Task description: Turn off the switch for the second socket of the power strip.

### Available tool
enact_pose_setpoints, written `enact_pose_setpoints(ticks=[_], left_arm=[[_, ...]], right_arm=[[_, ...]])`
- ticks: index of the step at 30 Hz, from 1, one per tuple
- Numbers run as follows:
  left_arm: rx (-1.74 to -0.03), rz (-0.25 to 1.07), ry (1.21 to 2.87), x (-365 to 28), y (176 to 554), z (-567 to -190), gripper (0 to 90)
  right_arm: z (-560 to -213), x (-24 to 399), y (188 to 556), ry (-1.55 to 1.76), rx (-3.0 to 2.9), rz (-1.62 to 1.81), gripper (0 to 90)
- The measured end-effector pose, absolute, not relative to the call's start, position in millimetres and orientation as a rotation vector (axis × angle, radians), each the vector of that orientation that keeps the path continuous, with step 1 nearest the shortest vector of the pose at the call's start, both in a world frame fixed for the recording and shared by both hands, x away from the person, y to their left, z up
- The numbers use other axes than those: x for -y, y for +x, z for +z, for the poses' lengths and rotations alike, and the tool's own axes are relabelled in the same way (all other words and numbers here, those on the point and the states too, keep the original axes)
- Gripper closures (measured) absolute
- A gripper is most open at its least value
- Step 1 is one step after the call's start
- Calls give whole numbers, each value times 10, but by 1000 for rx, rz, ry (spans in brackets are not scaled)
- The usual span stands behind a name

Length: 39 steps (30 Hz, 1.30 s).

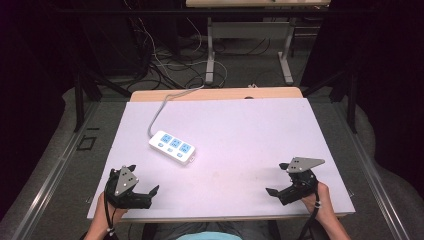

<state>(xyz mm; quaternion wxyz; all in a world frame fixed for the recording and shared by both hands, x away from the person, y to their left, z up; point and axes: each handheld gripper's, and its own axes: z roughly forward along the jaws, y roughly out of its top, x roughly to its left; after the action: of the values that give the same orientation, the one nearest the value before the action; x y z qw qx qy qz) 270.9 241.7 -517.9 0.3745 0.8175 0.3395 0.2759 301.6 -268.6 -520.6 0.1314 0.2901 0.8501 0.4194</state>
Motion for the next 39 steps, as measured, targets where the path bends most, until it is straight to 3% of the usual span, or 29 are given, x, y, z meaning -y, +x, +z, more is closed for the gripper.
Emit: enact_pose_setpoints(ticks=[39], left_arm=[[-931, 738, 2084, -2459, 2726, -5070, 0]], right_arm=[[-5223, 2688, 3016, 851, -2478, 1206, 4]])
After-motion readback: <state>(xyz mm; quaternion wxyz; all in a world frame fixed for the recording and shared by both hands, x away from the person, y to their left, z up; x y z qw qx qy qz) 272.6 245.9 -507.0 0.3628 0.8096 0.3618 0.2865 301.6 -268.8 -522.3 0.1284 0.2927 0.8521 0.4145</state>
